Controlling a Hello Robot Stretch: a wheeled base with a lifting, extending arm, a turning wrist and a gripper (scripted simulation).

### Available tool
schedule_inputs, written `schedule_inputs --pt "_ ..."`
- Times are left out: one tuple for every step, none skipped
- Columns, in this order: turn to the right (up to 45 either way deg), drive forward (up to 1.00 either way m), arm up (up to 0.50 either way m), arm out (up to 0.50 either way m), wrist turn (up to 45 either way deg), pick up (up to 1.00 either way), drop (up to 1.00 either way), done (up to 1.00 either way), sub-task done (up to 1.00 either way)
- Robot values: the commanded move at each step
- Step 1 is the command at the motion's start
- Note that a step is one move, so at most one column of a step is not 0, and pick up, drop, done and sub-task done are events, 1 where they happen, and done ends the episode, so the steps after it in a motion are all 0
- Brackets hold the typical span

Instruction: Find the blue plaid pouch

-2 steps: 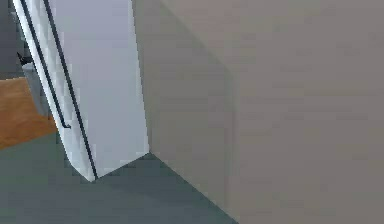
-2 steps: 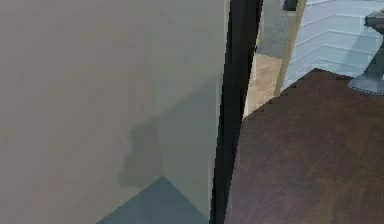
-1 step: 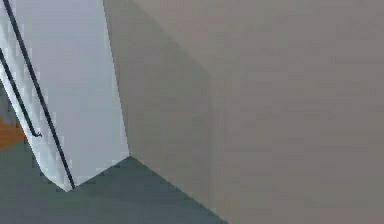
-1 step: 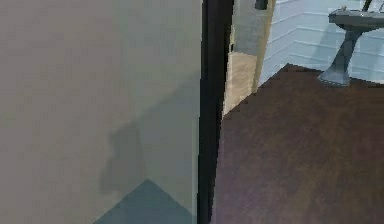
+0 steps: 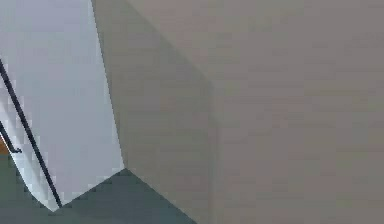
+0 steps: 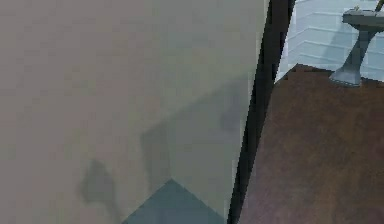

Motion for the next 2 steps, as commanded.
schedule_inputs --pt "-45.0 0.00 0.00 0.00 0.0 0.00 0.00 0.00 0.00" --pt "-24.0 0.00 0.00 0.00 0.0 0.00 0.00 0.00 0.00"
